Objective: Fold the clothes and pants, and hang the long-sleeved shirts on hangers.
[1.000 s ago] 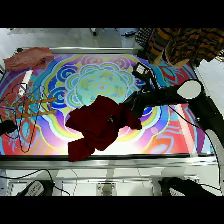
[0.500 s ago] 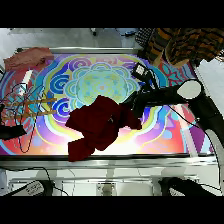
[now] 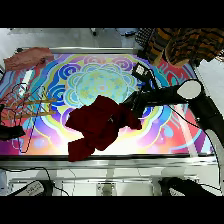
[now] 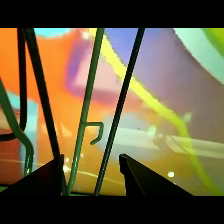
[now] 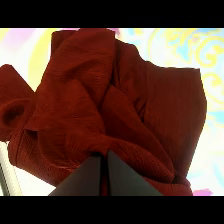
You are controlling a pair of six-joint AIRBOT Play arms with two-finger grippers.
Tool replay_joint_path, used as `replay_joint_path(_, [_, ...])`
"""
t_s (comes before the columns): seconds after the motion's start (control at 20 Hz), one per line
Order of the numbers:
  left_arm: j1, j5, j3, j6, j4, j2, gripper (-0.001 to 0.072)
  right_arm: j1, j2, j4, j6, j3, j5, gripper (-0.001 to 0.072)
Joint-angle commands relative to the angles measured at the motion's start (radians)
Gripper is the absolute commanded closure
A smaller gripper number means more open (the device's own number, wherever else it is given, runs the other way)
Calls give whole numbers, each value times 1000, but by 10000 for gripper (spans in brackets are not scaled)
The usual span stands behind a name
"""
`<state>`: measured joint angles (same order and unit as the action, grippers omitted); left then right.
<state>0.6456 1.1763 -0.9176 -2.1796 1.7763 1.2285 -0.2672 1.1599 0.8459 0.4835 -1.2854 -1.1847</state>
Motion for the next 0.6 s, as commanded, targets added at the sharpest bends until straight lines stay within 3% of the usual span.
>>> replay_joint_path(0.0, [0, 25, 0, 3, -63, -35, 296, -1, 0, 0, 0, 0, 0, 668])
replay_joint_path(0.55, [-3, -119, 139, 3, -93, -24, 298, -1, 0, 0, -4, 0, 0, 668])
